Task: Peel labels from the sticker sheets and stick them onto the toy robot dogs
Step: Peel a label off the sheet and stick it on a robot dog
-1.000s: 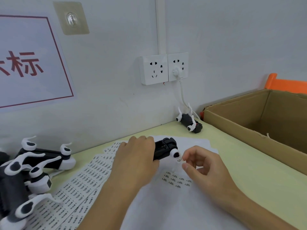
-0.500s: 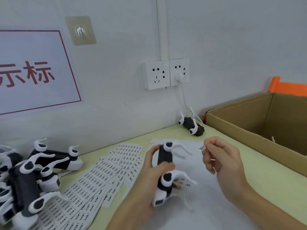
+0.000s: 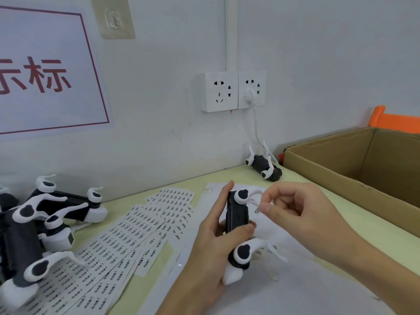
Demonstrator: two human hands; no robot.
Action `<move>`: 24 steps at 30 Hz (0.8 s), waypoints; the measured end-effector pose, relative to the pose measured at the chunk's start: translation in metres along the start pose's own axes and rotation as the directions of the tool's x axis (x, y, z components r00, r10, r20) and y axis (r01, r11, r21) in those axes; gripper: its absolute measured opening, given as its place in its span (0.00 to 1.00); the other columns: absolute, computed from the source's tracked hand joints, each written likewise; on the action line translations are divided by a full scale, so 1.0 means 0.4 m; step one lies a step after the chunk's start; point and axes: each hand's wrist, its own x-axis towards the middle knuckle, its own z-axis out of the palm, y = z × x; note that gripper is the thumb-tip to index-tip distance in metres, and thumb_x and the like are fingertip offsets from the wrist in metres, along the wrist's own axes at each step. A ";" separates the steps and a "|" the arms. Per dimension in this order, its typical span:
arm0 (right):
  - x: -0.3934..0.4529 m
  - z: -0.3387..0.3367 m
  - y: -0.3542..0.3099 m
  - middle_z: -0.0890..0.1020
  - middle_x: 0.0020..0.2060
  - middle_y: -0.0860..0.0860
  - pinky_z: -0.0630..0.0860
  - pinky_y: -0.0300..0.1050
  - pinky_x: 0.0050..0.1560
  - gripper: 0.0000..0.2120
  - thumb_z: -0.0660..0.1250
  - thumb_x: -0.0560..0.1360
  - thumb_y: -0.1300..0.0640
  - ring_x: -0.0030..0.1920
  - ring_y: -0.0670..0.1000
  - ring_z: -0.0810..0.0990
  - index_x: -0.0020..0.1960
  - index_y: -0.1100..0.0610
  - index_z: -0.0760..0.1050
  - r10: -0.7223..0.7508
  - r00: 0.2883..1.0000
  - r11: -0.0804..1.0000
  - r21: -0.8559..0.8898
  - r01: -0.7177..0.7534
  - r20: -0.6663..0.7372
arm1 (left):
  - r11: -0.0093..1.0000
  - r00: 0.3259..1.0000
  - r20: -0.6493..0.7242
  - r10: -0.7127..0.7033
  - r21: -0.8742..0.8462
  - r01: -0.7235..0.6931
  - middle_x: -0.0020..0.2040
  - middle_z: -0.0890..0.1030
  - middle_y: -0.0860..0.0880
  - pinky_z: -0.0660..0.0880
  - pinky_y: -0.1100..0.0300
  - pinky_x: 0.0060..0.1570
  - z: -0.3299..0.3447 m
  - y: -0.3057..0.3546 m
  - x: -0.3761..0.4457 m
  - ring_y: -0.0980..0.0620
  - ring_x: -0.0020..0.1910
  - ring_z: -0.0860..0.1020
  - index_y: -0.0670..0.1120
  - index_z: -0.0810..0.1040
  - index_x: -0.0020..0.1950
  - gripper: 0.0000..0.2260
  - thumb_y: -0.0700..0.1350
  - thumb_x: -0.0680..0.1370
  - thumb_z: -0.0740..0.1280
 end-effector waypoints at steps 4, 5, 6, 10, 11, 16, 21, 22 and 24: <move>0.002 -0.001 -0.008 0.62 0.22 0.46 0.61 0.31 0.27 0.09 0.72 0.75 0.62 0.24 0.45 0.59 0.37 0.55 0.79 -0.047 0.999 0.992 -0.116 0.049 0.023 | 0.999 1.000 0.019 0.019 0.031 -0.020 0.46 0.82 0.44 0.77 0.54 0.46 -0.001 -0.010 0.004 0.48 0.42 0.80 0.72 0.75 0.65 0.33 0.41 0.67 0.73; 0.002 0.000 -0.009 0.61 0.21 0.46 0.61 0.31 0.27 0.10 0.72 0.75 0.62 0.24 0.45 0.59 0.36 0.54 0.79 -0.063 0.998 0.987 -0.144 0.066 0.028 | 0.999 0.999 0.025 0.026 0.035 -0.027 0.46 0.82 0.44 0.77 0.54 0.46 -0.001 -0.011 0.005 0.47 0.42 0.79 0.72 0.75 0.65 0.33 0.41 0.67 0.72; 0.002 0.002 -0.009 0.61 0.21 0.46 0.61 0.31 0.27 0.10 0.72 0.75 0.62 0.24 0.45 0.59 0.36 0.54 0.79 -0.074 0.997 0.984 -0.161 0.079 0.032 | 0.999 0.999 0.031 0.031 0.039 -0.032 0.46 0.82 0.44 0.77 0.54 0.47 -0.001 -0.013 0.006 0.47 0.43 0.79 0.71 0.75 0.65 0.33 0.41 0.68 0.72; -0.002 0.012 -0.011 0.62 0.21 0.45 0.60 0.33 0.27 0.10 0.71 0.76 0.61 0.23 0.45 0.59 0.37 0.52 0.79 -0.098 0.994 0.977 -0.185 0.105 0.047 | 0.997 0.998 0.049 0.045 0.053 -0.048 0.45 0.80 0.44 0.77 0.53 0.47 -0.005 -0.016 0.010 0.47 0.42 0.77 0.72 0.75 0.65 0.32 0.42 0.68 0.72; -0.003 0.015 -0.011 0.62 0.20 0.45 0.60 0.33 0.27 0.10 0.71 0.76 0.62 0.23 0.45 0.60 0.37 0.53 0.79 -0.104 0.993 0.973 -0.201 0.111 0.048 | 0.997 0.997 0.053 0.048 0.053 -0.051 0.44 0.79 0.44 0.77 0.54 0.46 -0.005 -0.017 0.011 0.48 0.42 0.77 0.72 0.75 0.65 0.32 0.42 0.68 0.72; -0.007 0.021 -0.010 0.62 0.20 0.44 0.61 0.31 0.27 0.10 0.71 0.76 0.62 0.23 0.45 0.61 0.38 0.53 0.79 -0.131 0.991 0.956 -0.261 0.134 0.031 | 0.998 0.996 0.078 0.045 0.046 -0.049 0.43 0.78 0.43 0.76 0.58 0.40 -0.006 -0.019 0.010 0.49 0.37 0.76 0.71 0.75 0.65 0.30 0.43 0.69 0.72; -0.009 0.022 -0.011 0.63 0.20 0.44 0.62 0.33 0.28 0.10 0.71 0.76 0.61 0.24 0.46 0.64 0.38 0.51 0.78 -0.166 0.986 0.931 -0.325 0.165 0.026 | 0.996 0.995 0.079 0.057 0.058 -0.062 0.45 0.79 0.42 0.77 0.56 0.44 -0.007 -0.021 0.010 0.47 0.40 0.77 0.71 0.75 0.65 0.31 0.43 0.69 0.73; -0.009 0.021 -0.011 0.63 0.20 0.44 0.62 0.34 0.28 0.10 0.71 0.76 0.61 0.24 0.46 0.64 0.38 0.51 0.78 -0.170 0.985 0.928 -0.332 0.169 0.026 | 0.996 0.995 0.080 0.060 0.059 -0.064 0.45 0.79 0.42 0.77 0.56 0.45 -0.007 -0.021 0.010 0.47 0.40 0.77 0.72 0.75 0.65 0.31 0.43 0.68 0.73; -0.010 0.021 -0.010 0.63 0.20 0.44 0.62 0.34 0.28 0.10 0.71 0.76 0.62 0.24 0.46 0.64 0.38 0.51 0.78 -0.172 0.985 0.926 -0.336 0.171 0.026 | 0.996 0.995 0.082 0.061 0.056 -0.066 0.45 0.79 0.43 0.77 0.56 0.44 -0.007 -0.021 0.009 0.47 0.40 0.77 0.71 0.75 0.65 0.31 0.43 0.68 0.73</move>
